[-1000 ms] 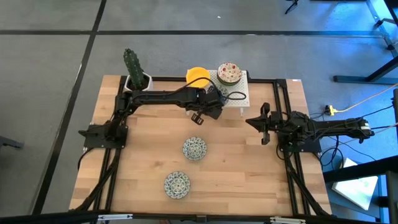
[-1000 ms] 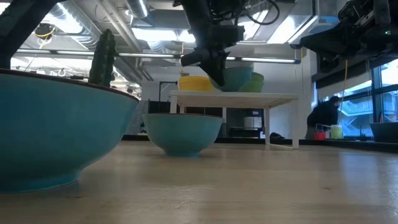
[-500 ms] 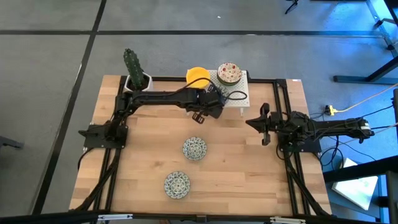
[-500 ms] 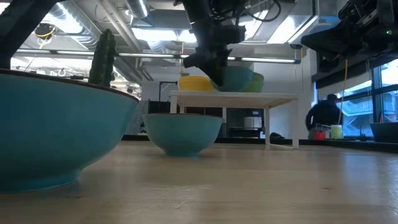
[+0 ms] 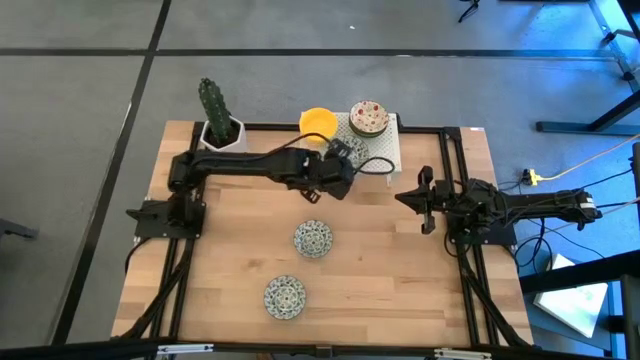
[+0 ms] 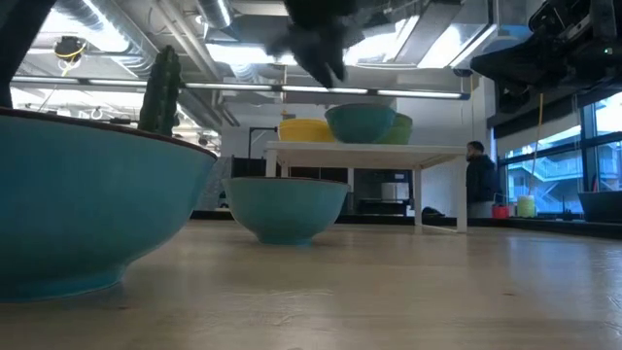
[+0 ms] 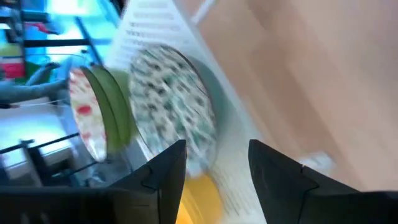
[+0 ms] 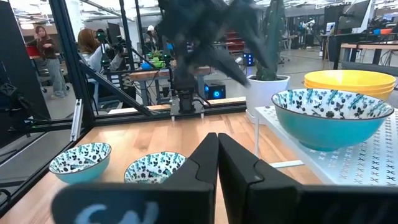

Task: Pick & Place Mini bowls
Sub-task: Stack the top blue bowl on top of the blue bowl on the shelf

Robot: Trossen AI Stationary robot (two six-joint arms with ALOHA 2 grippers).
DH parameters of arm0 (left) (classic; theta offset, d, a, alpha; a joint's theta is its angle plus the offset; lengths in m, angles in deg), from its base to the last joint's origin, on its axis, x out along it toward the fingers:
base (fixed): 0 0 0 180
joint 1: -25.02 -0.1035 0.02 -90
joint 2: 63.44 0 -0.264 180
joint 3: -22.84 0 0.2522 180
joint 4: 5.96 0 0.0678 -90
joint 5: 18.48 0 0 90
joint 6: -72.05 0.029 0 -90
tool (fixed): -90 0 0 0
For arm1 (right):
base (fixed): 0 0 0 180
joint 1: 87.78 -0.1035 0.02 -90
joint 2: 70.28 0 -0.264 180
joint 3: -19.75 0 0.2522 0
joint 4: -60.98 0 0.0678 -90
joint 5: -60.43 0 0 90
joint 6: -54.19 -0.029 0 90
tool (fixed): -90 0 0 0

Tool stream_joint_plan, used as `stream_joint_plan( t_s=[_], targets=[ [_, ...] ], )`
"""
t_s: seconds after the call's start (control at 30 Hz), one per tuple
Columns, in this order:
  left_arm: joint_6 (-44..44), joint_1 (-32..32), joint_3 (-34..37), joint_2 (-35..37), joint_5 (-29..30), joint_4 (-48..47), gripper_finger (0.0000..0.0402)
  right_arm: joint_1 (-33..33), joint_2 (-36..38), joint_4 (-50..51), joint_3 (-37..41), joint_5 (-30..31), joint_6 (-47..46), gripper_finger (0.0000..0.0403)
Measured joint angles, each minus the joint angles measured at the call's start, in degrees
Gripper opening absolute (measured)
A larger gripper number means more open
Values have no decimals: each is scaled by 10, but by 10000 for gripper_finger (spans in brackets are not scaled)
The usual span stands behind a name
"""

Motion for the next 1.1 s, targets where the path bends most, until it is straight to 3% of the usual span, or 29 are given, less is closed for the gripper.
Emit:
stream_joint_plan(
  t_s=[0.17,0.27,0.37,0.5,0.63,0.73,0.9,1.1],
  targets=[
    [-112,23,1,85,-48,-157,168,0,0,18,0,-5,-2,13],
    [-215,26,17,162,-137,-222,155,0,0,35,0,-5,-3,13],
    [-282,26,83,269,-225,-207,126,0,0,36,0,-5,-1,13],
    [-306,38,262,442,-280,-59,69,0,0,35,0,-5,1,13],
    [-312,42,467,602,-282,140,14,0,0,34,0,-9,0,13],
    [-277,32,593,692,-279,294,5,0,0,34,0,-21,-15,13],
    [-270,10,723,775,-293,479,2,0,0,29,0,-35,-27,13],
    [-272,10,851,800,-285,656,4,0,0,8,0,-50,-29,13]
  ],
)
